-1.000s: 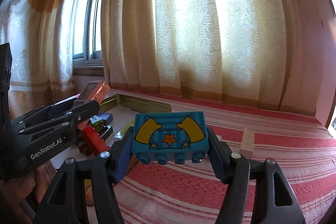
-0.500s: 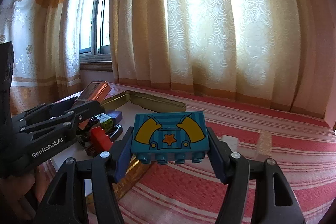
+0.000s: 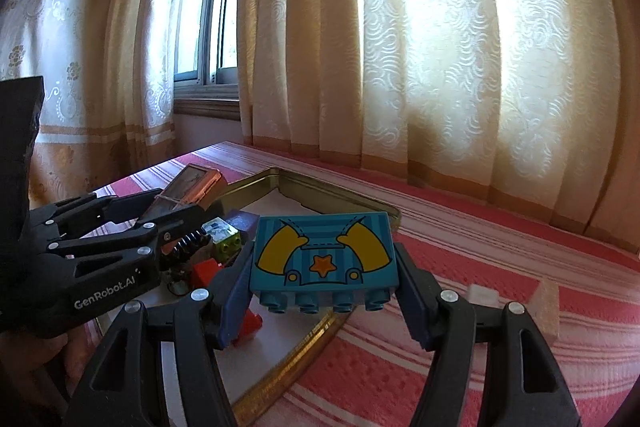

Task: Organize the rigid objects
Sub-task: 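Carry the blue brick and copper picture over the gold tin tray, then lower the blue brick and copper picture into the tray and open both grippers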

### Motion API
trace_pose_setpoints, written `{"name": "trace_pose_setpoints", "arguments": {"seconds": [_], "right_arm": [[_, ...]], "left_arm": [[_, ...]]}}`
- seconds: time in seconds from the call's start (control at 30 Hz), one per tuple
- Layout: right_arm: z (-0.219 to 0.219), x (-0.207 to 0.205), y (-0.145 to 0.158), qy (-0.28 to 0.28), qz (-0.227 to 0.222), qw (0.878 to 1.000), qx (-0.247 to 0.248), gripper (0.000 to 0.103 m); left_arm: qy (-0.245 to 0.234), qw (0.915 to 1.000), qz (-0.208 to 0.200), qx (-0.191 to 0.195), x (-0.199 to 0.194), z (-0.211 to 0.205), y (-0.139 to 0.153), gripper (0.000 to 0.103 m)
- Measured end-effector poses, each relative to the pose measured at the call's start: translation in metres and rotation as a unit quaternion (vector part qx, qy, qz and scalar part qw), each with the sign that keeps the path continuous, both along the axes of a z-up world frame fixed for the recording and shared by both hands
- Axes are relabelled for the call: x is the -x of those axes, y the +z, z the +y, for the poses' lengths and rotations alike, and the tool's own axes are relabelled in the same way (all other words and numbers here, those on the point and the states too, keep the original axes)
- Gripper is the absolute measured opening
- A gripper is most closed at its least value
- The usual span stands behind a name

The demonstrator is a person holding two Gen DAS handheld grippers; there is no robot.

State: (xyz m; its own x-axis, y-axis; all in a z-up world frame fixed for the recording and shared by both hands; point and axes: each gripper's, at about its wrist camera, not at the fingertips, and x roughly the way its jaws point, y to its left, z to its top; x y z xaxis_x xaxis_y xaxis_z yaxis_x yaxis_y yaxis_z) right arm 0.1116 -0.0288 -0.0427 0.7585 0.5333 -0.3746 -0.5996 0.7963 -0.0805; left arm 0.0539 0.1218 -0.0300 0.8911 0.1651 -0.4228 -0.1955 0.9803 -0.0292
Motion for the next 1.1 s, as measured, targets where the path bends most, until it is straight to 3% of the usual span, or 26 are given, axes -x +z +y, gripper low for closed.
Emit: {"name": "trace_pose_setpoints", "arguments": {"seconds": [0.47, 0.83, 0.97, 1.07, 1.1], "right_arm": [[0.03, -0.03, -0.004, 0.026, 0.037, 0.998, 0.038, 0.066], [0.047, -0.048, -0.014, 0.045, 0.078, 0.995, 0.049, 0.067], [0.047, -0.044, -0.014, 0.05, 0.072, 0.995, 0.047, 0.073], [0.041, -0.042, -0.012, 0.049, 0.07, 0.996, 0.033, 0.074], [0.038, -0.042, -0.011, 0.047, 0.07, 0.996, 0.029, 0.074]], "left_arm": [[-0.02, 0.9975, 0.063, 0.028, -0.03, 0.021, 0.009, 0.045], [-0.001, 0.9965, 0.083, 0.012, -0.04, 0.025, 0.006, 0.047], [0.007, 0.997, 0.077, -0.002, -0.036, 0.019, 0.008, 0.067], [0.012, 0.9972, 0.073, -0.006, -0.034, 0.015, 0.01, 0.07], [0.014, 0.9973, 0.072, -0.006, -0.033, 0.014, 0.011, 0.076]]}}
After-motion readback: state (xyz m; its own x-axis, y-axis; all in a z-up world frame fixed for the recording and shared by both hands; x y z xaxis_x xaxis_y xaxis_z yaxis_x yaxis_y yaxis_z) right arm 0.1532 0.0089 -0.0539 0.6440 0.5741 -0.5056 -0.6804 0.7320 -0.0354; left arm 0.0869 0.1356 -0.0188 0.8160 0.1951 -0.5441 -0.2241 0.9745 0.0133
